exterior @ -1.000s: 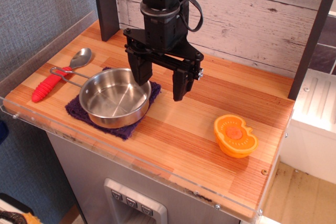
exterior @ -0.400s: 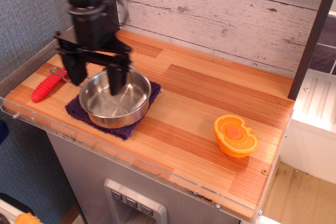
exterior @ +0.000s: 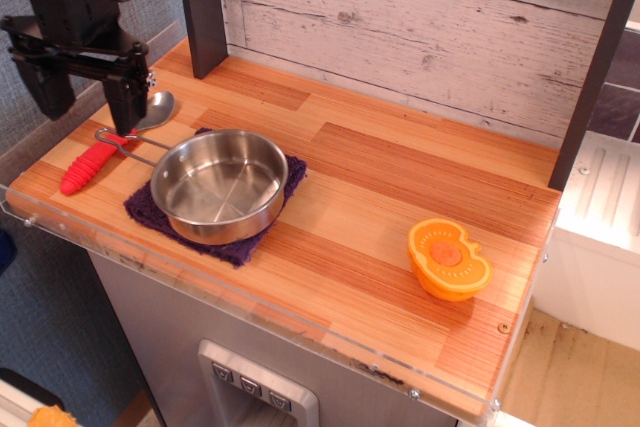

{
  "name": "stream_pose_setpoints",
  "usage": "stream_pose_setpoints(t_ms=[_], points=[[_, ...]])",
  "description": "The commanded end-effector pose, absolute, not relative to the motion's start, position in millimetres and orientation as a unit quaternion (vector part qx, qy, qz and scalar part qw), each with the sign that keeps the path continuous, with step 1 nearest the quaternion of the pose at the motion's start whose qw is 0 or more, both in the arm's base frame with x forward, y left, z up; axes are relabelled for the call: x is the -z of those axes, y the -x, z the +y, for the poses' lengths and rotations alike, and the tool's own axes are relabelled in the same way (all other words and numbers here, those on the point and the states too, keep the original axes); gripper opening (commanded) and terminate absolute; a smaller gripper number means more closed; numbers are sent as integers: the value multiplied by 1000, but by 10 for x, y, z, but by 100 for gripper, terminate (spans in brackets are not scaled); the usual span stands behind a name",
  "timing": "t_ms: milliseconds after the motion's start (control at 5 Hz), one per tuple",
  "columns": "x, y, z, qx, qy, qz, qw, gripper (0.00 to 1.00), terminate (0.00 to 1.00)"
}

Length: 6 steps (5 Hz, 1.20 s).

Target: Move red spoon to right of orange pumpkin

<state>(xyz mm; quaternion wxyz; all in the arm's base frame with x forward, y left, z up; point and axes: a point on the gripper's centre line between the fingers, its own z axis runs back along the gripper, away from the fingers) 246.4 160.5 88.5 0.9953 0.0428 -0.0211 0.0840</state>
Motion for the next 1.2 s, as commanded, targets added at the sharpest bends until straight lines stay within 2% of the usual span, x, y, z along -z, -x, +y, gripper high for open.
stream_pose_setpoints(t_ms=[0, 200, 1000], points=[[-820, -2678, 1998, -107, -58, -61, 991, 100, 0], [-659, -2808, 2046, -102, -58, -48, 992, 100, 0], [-437, -2921, 2105, -108, -55, -34, 992, 100, 0]])
